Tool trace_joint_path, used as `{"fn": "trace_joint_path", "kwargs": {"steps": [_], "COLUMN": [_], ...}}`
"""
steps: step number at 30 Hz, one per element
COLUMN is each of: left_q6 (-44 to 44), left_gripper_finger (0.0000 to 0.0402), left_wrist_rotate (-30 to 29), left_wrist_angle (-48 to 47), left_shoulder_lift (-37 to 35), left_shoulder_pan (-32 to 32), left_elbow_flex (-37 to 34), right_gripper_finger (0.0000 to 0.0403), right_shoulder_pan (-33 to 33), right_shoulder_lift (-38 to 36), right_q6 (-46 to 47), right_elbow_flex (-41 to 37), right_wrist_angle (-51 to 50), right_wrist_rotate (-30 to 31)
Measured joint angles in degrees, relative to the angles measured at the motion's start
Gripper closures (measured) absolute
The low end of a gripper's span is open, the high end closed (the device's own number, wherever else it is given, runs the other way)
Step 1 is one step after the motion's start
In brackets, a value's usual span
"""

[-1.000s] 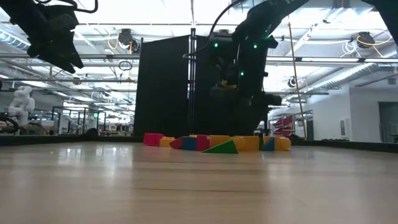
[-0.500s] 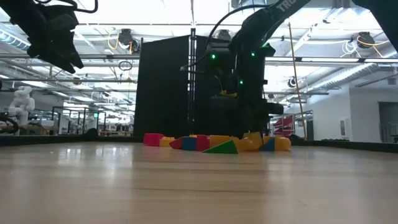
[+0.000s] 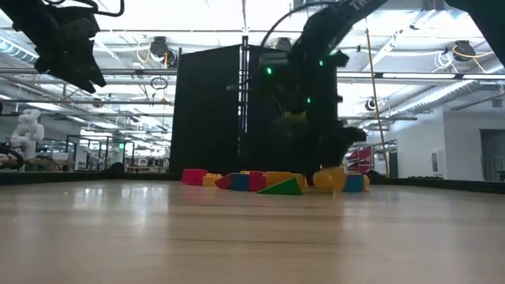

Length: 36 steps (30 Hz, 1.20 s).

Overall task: Sort blocks by size
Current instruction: Put the yellow game piece into the right transparent bin

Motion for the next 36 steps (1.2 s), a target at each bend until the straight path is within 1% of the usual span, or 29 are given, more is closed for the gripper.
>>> {"fn": "trace_joint_path", "kwargs": {"steps": [4, 9, 12, 15, 21, 27, 30, 32, 34, 36], "left_q6": [0.0, 0.0, 0.0, 0.0, 0.0, 0.0, 0.0, 0.0, 0.0, 0.0], "left_gripper_finger": [0.0146, 0.0146, 0.0146, 0.0146, 0.0146, 0.0146, 0.0146, 0.0146, 0.0146, 0.0146], "left_wrist_rotate": [0.0, 0.0, 0.0, 0.0, 0.0, 0.0, 0.0, 0.0, 0.1, 0.1], "left_wrist_angle": [0.0, 0.0, 0.0, 0.0, 0.0, 0.0, 0.0, 0.0, 0.0, 0.0], "left_shoulder_lift": [0.0, 0.0, 0.0, 0.0, 0.0, 0.0, 0.0, 0.0, 0.0, 0.0], "left_shoulder_pan": [0.0, 0.0, 0.0, 0.0, 0.0, 0.0, 0.0, 0.0, 0.0, 0.0], "left_elbow_flex": [0.0, 0.0, 0.0, 0.0, 0.0, 0.0, 0.0, 0.0, 0.0, 0.0], "right_gripper_finger": [0.0253, 0.0253, 0.0253, 0.0252, 0.0253, 0.0253, 0.0253, 0.0253, 0.0253, 0.0253], "right_shoulder_pan": [1.8, 6.6, 12.2, 19.1, 34.1, 45.7, 50.1, 52.5, 54.6, 56.4], "right_shoulder_lift": [0.0, -0.1, -0.2, -0.6, -3.5, -4.7, -4.8, -4.9, -4.8, -4.8], "right_q6": [-2.6, -3.4, -0.1, 6.5, 25.3, 43.8, 51.1, 55.7, 59.1, 61.5], "right_elbow_flex": [7.3, 19.8, 26.3, 29.7, 29.2, 28.9, 28.7, 27.8, 26.4, 25.0], "right_wrist_angle": [-8.7, -22.4, -30.7, -36.8, -37.1, -37.0, -37.0, -37.1, -37.0, -37.1], "right_wrist_rotate": [0.0, 0.2, 0.7, 1.9, 4.5, 4.4, 2.8, 0.3, -2.9, -4.3]}}
